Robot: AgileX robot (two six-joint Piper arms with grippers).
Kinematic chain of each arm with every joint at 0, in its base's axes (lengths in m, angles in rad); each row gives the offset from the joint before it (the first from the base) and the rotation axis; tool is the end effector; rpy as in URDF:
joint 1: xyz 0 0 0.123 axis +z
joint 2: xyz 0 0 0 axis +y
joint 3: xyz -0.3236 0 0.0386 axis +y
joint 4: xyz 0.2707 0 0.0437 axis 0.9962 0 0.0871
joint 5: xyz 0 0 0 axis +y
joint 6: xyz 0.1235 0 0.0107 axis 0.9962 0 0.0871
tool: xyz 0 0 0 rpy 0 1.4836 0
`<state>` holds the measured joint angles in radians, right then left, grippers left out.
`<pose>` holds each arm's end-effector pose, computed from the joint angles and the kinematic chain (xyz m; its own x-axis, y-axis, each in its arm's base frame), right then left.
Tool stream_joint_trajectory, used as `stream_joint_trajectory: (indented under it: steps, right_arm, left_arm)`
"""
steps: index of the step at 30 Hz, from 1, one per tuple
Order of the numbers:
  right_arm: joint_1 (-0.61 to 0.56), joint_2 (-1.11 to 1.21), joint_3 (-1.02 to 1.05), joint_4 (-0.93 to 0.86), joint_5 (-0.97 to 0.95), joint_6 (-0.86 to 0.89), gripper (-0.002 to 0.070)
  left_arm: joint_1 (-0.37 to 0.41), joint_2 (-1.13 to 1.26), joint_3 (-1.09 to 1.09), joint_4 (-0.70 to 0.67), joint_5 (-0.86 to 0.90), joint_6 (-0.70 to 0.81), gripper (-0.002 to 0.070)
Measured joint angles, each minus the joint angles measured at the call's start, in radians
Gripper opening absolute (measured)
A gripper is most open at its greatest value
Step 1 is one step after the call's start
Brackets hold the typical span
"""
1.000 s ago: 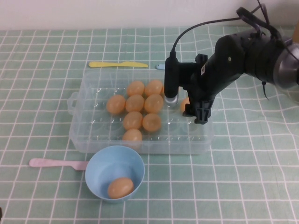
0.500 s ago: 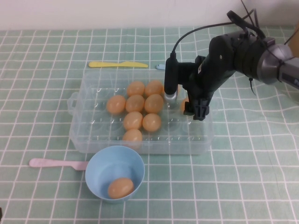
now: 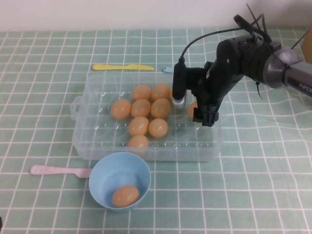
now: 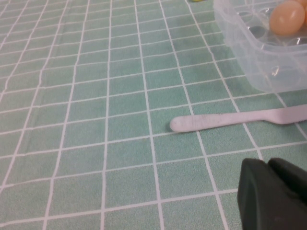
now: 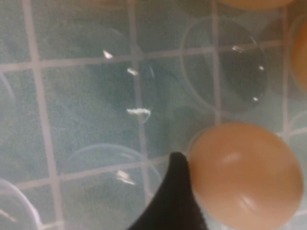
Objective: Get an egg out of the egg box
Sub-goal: Pick up the egg from the plastic box
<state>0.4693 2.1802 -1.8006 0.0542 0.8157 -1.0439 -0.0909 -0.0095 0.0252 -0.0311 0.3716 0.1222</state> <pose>0.4792 0.2485 0.1957 -0.0313 -0.9627 -0.2688 -0.9242 0.1303 -0.3589 0.0654 -0.0074 0.1613 -0.2835 0.1193 -0.9515 0.1285 0.9880 0.0856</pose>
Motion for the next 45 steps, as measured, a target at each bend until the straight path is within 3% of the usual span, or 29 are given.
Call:
stream_joint_trajectory:
  steps: [23,31,38,45]
  right_arm:
    - [-0.010,0.015,-0.007,0.004,-0.010,0.000,0.0531]
    - [-0.010,0.015,-0.007,0.006,0.004,-0.002,0.0401]
    - [-0.010,0.009,-0.009,0.033,0.035,-0.002,0.0401]
    - [0.012,-0.126,-0.009,0.093,0.090,0.224,0.0400]
  left_arm:
    - [0.000,0.000,0.000,0.000,0.000,0.000,-0.0004]
    - [0.000,0.000,0.000,0.000,0.000,0.000,-0.0004]
    - [0.000,0.000,0.000,0.000,0.000,0.000,-0.0004]
    - [0.000,0.000,0.000,0.000,0.000,0.000,-0.0004]
